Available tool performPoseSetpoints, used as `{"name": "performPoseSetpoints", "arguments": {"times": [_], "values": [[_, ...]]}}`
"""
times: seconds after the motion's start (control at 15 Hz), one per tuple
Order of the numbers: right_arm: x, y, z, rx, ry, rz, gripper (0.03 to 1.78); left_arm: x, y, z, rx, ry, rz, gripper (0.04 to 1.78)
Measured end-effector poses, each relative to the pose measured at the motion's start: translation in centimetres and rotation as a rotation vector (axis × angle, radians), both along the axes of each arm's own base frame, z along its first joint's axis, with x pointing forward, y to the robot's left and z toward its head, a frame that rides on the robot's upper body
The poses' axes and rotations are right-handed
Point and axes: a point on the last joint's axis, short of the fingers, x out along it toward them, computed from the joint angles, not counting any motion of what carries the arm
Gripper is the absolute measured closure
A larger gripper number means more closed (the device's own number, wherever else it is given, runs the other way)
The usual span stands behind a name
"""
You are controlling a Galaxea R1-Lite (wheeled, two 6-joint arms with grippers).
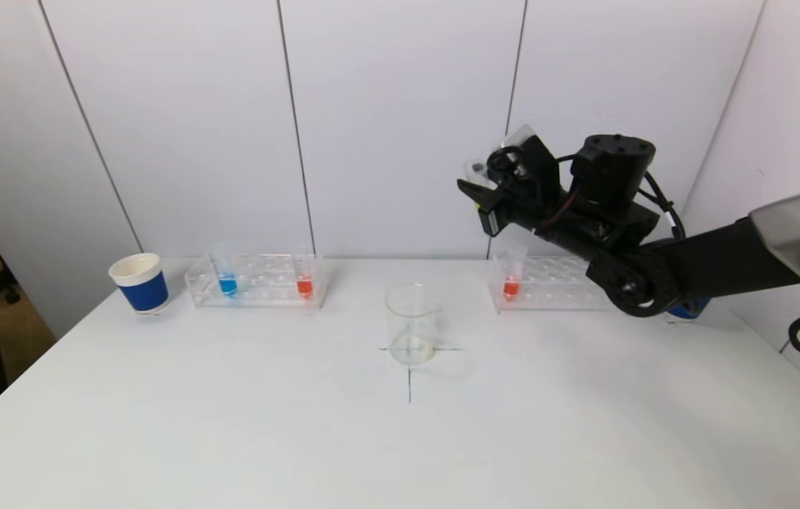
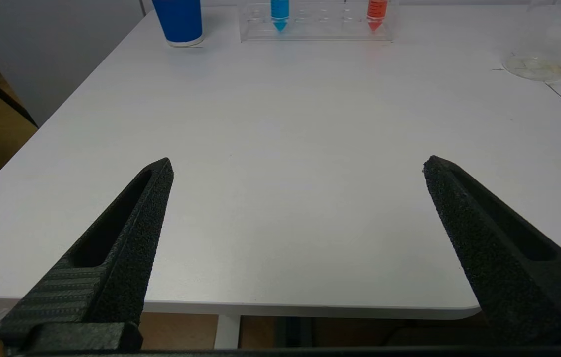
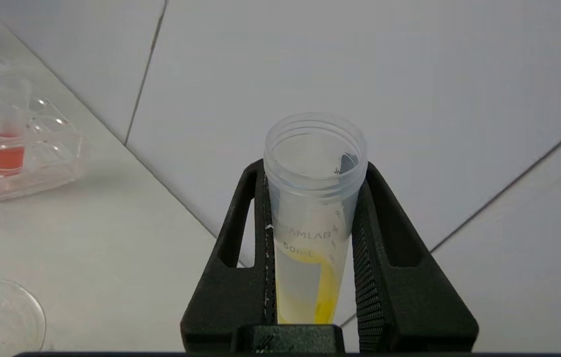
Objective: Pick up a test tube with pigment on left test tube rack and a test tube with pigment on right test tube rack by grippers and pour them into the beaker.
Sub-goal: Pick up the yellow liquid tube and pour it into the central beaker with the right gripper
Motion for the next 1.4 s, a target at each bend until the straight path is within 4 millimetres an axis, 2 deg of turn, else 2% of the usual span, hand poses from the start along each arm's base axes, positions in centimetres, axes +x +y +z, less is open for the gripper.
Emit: {"name": "performPoseSetpoints", "arguments": {"times": [0.4,0.8,1.4], "values": [[0.7,0.5,-0.9,-0.141,-0.095,0.119,1.32,0.0,0.0,0.0,-0.001,0.0,0.0,0.06],[1.7,0.8,-3.1,-0.274,-0.179,0.201,1.32,0.0,0.0,0.0,0.0,0.0,0.0,0.06],[1.8,1.4,-4.7,-0.455,-0.328,0.268,1.32,0.0,0.0,0.0,0.0,0.0,0.0,0.06]]}}
